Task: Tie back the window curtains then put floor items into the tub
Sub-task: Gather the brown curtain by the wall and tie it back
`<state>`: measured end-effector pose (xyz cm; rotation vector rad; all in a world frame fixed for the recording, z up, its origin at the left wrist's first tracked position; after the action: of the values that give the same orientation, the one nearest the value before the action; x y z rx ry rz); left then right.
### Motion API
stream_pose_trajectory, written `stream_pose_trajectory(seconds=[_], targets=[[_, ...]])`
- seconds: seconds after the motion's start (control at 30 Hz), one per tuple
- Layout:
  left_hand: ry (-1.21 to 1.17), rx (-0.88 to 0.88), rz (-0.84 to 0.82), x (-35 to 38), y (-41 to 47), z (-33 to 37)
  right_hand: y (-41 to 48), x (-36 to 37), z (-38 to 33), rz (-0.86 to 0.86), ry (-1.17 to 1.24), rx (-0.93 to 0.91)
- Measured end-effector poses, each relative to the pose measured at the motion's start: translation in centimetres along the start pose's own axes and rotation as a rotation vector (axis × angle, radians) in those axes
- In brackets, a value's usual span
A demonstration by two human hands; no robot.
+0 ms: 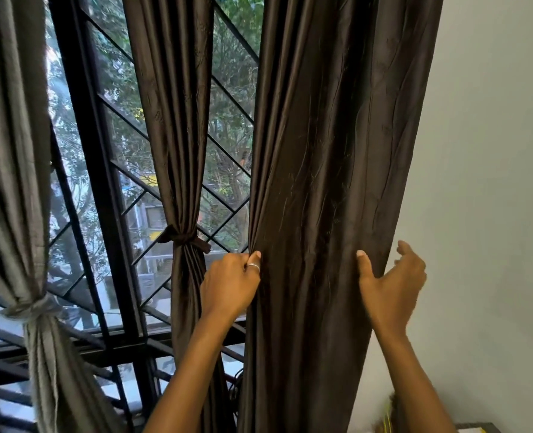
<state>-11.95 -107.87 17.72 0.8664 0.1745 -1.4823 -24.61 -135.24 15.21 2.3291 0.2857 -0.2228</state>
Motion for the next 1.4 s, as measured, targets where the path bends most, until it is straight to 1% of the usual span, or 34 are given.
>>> stream_pose_trajectory(seconds=[0.1,0.17,0.27,0.4,0.53,0.67,0.87,1.07,1.23,1.3,1.4], targets=[[-0.006,0.007,-0.004,0.2,0.3,-0.3,1.0,1.6,1.3,-0.229,0.119,0.087],[-0.014,0.013,-0.005,0.4,0.5,-0.5,1.3,1.9,1.7,-0.3,0.082,0.044],[-0.007,0.017,0.012,-0.1,1.0,-1.0,2.2,0.9,2.7,-0.26,-0.017,-0.035],[0.01,0.001,0.04,-1.4,2.2,-2.3,3.6,-0.1,4.1,-0.224,-0.082,-0.014],[0.016,0.0,0.053,-1.3,1.8,-2.2,3.0,0.3,4.3,-0.203,-0.108,-0.022],[0.002,0.033,0.039,-0.5,1.1,-1.3,0.8,0.5,2.3,-0.196,-0.066,-0.081],[-0.027,0.114,-0.003,1.6,-1.0,1.1,-3.3,2.3,-1.8,-0.224,-0.055,-0.242],[0.001,0.174,-0.031,3.5,-2.3,3.7,-6.9,4.7,-6.7,-0.257,-0.014,-0.386],[0.01,0.184,-0.034,3.5,-2.4,3.6,-8.5,5.8,-8.2,-0.279,0.056,-0.389],[0.012,0.192,-0.033,3.2,-2.1,3.3,-9.2,6.3,-8.3,-0.337,0.072,-0.4],[0.035,0.207,-0.034,2.8,-2.1,3.3,-10.1,6.5,-8.9,-0.406,0.166,-0.386]])
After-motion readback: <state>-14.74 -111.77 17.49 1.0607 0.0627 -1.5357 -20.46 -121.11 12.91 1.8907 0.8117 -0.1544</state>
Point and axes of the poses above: each hand's wrist, its own y-axis towards the middle knuckle, its own x-axis out of the palm, z = x × y, the point moved 7 cm from there along y, towards the middle knuckle, and after that the axes turned 8 degrees about -x, right-handed, at the moved point
